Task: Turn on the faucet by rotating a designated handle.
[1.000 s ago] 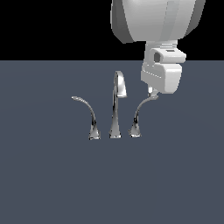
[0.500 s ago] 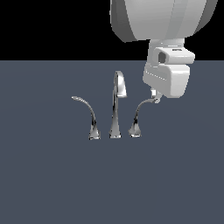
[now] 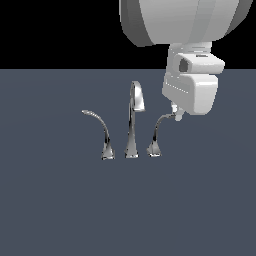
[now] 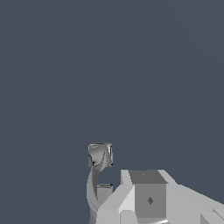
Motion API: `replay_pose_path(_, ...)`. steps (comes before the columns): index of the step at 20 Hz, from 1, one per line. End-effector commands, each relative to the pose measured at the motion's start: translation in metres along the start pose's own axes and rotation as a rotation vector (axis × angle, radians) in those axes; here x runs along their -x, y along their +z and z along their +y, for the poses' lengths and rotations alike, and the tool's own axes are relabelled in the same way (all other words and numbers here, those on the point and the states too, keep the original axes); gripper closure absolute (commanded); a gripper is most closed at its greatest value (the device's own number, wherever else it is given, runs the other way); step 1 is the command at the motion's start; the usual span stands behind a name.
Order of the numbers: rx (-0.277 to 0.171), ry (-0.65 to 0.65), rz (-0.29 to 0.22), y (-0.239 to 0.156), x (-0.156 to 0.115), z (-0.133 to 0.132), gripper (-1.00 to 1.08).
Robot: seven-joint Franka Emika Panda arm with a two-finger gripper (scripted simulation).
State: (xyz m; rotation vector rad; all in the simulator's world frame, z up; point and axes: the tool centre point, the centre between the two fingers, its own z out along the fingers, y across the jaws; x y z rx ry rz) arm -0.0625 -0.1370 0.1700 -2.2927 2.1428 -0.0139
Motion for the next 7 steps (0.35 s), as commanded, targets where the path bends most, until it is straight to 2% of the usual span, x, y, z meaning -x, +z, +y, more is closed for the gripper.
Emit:
replay_pose_path(1,0.006,-0.013,-0.003,0.0,0.017,0.005,1.08)
replay_pose_path(7,0.008,-0.015,-0.004,-0.001,0.037,0.016,1.08)
